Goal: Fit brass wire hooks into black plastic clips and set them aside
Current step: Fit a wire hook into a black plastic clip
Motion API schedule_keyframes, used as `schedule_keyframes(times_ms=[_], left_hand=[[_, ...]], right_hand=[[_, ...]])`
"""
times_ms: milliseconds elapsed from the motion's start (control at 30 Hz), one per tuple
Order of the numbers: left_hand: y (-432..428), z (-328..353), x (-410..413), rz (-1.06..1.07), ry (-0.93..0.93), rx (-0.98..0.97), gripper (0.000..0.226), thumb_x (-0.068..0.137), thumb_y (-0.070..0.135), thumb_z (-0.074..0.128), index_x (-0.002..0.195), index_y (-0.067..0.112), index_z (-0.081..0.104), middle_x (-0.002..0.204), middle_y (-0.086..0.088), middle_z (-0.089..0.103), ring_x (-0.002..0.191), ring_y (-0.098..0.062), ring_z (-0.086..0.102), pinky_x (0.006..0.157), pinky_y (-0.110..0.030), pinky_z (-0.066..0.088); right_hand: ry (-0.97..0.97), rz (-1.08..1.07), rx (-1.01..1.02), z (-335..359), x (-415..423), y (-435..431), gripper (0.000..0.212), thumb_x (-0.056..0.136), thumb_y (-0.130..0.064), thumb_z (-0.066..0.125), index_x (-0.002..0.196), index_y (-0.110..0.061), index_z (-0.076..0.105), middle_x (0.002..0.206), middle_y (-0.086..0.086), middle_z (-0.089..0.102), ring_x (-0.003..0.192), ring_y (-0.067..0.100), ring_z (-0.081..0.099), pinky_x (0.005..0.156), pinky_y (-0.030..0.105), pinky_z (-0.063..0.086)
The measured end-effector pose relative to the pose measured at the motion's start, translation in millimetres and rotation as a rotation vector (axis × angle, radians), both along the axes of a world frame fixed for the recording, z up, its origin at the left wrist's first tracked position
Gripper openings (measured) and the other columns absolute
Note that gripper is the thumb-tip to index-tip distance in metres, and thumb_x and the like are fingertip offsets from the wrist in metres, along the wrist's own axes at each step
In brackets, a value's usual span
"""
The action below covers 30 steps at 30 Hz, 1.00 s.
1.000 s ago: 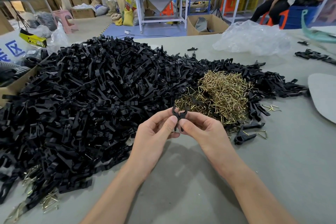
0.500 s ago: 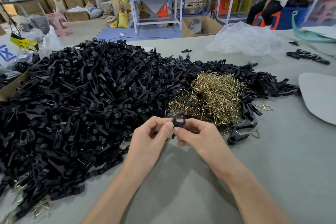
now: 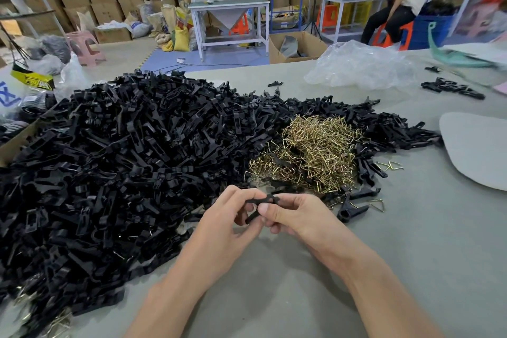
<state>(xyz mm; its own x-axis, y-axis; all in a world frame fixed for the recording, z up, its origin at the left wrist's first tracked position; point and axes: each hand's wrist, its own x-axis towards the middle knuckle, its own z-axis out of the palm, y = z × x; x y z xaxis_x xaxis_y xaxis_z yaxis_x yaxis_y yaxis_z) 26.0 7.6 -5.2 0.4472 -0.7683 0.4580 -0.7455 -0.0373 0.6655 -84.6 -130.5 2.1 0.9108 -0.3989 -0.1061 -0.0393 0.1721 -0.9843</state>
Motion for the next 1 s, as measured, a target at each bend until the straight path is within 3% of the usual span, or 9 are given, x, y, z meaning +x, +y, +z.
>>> schedule_keyframes(times_ms=[133,233,400,500,567,633,767,867,1000], left_hand=[[0,3,0,0.021,-0.020,-0.009,0.035,0.085,0.006,0.074,0.112,0.027,0.064,0.092,0.013,0.051,0.081,-0.002,0.055,0.074,-0.007,0.040],[0,2,1,0.020,-0.027,-0.019,0.038,0.085,0.006,0.074,0.112,0.030,0.062,0.092,0.012,0.051,0.081,-0.005,0.055,0.074,-0.008,0.040],[-6,9,3,-0.006,-0.067,0.063,0.036,0.087,0.020,0.072,0.117,0.035,0.059,0.099,0.017,0.054,0.087,-0.007,0.058,0.076,-0.012,0.043],[-25,22,4,-0.069,0.196,0.022,0.041,0.092,0.032,0.067,0.129,0.040,0.051,0.110,0.021,0.059,0.100,-0.007,0.061,0.083,-0.013,0.044],[-45,30,6,-0.009,0.332,-0.045,0.030,0.098,0.032,0.060,0.127,0.036,0.053,0.102,0.018,0.062,0.089,-0.003,0.061,0.078,-0.018,0.048],[-67,31,9,0.089,0.152,0.048,0.022,0.100,0.032,0.055,0.122,0.032,0.057,0.098,0.015,0.062,0.086,-0.003,0.059,0.082,-0.028,0.051],[-104,28,-2,0.087,-0.270,0.355,0.034,0.100,0.048,0.047,0.130,0.031,0.052,0.119,0.012,0.053,0.112,-0.008,0.054,0.088,-0.035,0.051],[-118,24,-9,0.127,-0.385,0.384,0.039,0.099,0.054,0.046,0.131,0.031,0.050,0.121,0.010,0.051,0.116,-0.011,0.052,0.078,-0.033,0.048],[-119,21,-15,0.183,-0.377,0.282,0.026,0.102,0.045,0.045,0.119,0.028,0.056,0.115,0.011,0.056,0.107,-0.009,0.058,0.074,-0.032,0.052]], right_hand=[[-0.038,-0.004,0.040,0,0,-1,0.030,0.085,-0.031,0.069,0.097,-0.005,0.078,0.079,0.004,0.069,0.075,0.011,0.060,0.071,0.020,0.052],[-0.070,-0.071,0.071,1,1,1,0.027,0.090,-0.020,0.068,0.112,-0.007,0.075,0.083,0.008,0.071,0.076,0.012,0.063,0.072,0.020,0.053],[-0.079,-0.109,0.029,3,-5,-5,0.019,0.088,-0.021,0.072,0.105,-0.015,0.080,0.083,0.007,0.074,0.075,0.011,0.067,0.072,0.019,0.054],[-0.182,-0.245,0.080,6,-14,-19,0.024,0.080,-0.029,0.074,0.101,-0.019,0.081,0.083,0.007,0.075,0.074,0.014,0.066,0.071,0.020,0.055],[-0.303,-0.393,0.181,8,-26,-34,0.025,0.079,-0.026,0.074,0.101,-0.016,0.081,0.085,0.009,0.075,0.074,0.015,0.067,0.070,0.020,0.056],[-0.421,-0.515,0.299,10,-35,-46,0.021,0.083,-0.022,0.072,0.100,-0.015,0.081,0.088,0.008,0.076,0.075,0.011,0.069,0.068,0.017,0.056],[-0.514,-0.651,0.430,13,-38,-53,0.016,0.088,-0.016,0.067,0.092,-0.015,0.082,0.091,0.007,0.076,0.076,0.008,0.071,0.067,0.015,0.057],[-0.517,-0.684,0.439,16,-35,-52,0.016,0.086,-0.017,0.068,0.091,-0.014,0.082,0.090,0.008,0.076,0.077,0.009,0.071,0.067,0.016,0.058],[-0.512,-0.693,0.432,16,-33,-51,0.015,0.083,-0.020,0.070,0.091,-0.018,0.083,0.089,0.007,0.076,0.077,0.009,0.071,0.066,0.015,0.057]])
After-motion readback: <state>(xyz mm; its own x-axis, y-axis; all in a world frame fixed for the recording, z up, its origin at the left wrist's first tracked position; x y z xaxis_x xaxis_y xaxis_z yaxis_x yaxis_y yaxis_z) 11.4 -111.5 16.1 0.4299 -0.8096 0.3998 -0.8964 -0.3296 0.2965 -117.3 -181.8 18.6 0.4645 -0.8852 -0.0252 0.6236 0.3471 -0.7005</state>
